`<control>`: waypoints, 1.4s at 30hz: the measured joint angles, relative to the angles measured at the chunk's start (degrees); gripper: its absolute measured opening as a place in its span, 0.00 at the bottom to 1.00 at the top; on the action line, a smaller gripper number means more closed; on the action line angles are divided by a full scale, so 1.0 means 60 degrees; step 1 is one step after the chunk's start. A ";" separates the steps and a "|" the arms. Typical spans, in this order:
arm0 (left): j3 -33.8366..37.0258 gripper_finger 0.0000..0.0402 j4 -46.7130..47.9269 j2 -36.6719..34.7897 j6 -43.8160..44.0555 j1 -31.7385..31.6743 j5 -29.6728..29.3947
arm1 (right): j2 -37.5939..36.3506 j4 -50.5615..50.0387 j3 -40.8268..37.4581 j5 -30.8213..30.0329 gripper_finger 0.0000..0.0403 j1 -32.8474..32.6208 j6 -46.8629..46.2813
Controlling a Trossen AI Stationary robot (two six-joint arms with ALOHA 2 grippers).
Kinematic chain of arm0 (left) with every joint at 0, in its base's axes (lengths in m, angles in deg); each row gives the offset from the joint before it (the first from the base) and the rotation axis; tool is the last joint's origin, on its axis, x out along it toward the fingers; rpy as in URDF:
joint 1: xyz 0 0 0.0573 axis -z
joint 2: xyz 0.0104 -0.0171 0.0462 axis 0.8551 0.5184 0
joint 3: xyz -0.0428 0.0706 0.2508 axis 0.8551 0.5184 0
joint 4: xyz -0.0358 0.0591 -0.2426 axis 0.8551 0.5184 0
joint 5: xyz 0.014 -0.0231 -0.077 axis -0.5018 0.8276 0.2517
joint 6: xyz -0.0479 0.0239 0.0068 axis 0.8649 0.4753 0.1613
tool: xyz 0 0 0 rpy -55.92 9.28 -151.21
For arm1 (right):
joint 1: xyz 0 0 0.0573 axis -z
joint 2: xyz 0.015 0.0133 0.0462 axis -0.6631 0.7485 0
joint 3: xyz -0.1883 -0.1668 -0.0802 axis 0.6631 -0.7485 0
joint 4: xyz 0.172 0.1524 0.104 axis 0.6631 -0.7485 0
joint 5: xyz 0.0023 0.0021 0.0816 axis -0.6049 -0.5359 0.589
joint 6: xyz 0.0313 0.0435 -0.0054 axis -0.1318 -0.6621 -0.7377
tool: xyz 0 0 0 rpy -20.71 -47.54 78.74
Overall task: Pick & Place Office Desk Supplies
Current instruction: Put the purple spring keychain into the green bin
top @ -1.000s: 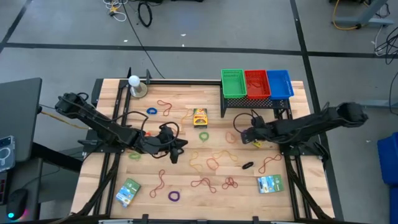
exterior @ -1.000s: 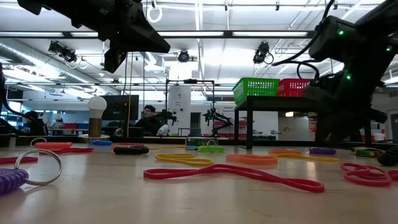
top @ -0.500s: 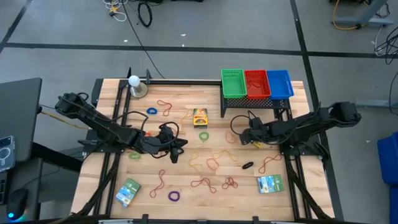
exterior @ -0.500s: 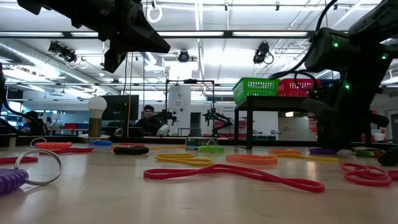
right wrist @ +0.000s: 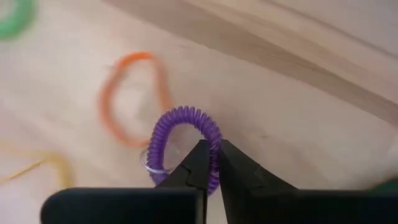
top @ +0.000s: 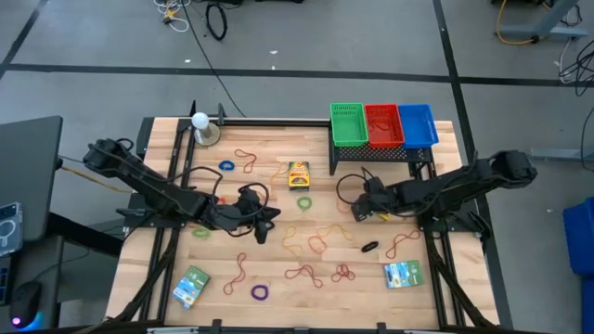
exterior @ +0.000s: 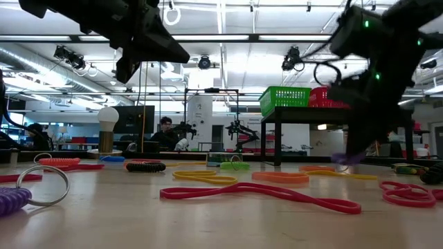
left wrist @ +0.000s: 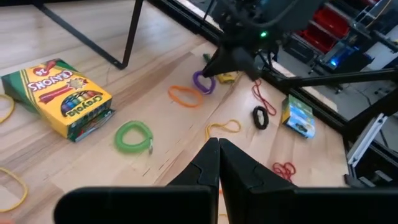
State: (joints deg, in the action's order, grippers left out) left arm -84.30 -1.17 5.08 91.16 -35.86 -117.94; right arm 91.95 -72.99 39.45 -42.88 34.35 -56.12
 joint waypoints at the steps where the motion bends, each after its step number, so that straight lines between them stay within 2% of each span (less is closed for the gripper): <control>1: 0.0000 0.02 -0.0038 0.0040 0.0001 0.0001 -0.0001 | 0.0000 -0.0196 0.0233 0.0002 0.07 -0.0114 0.0037; 9: 0.0000 0.02 -0.0078 0.0224 0.0013 0.0001 0.0002 | -0.0002 -0.2240 0.2636 -0.0266 0.07 -0.1081 0.0713; 15: 0.0000 0.02 -0.0116 0.0224 -0.0205 0.0001 0.0002 | -0.0007 -0.3515 0.4304 -0.0074 0.06 -0.1576 0.1041; 23: 0.0000 0.02 -0.0291 0.0224 -0.0333 -0.0002 0.0002 | -0.0011 -0.4459 0.5979 -0.0079 0.06 -0.1842 0.1347; 35: 0.0004 0.02 -0.0309 0.0224 -0.0454 -0.0006 -0.0015 | -0.0015 -0.4546 0.8199 -0.0563 0.06 -0.1661 0.2586; 42: 0.0004 0.02 -0.0320 0.0224 -0.0548 -0.0013 -0.0023 | -0.0015 -0.5339 0.9597 -0.1223 0.06 -0.0396 0.3491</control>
State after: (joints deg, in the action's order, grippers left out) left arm -84.28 -3.09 6.43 87.87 -35.94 -118.08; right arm 91.86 -105.02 97.03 -50.22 31.97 -35.17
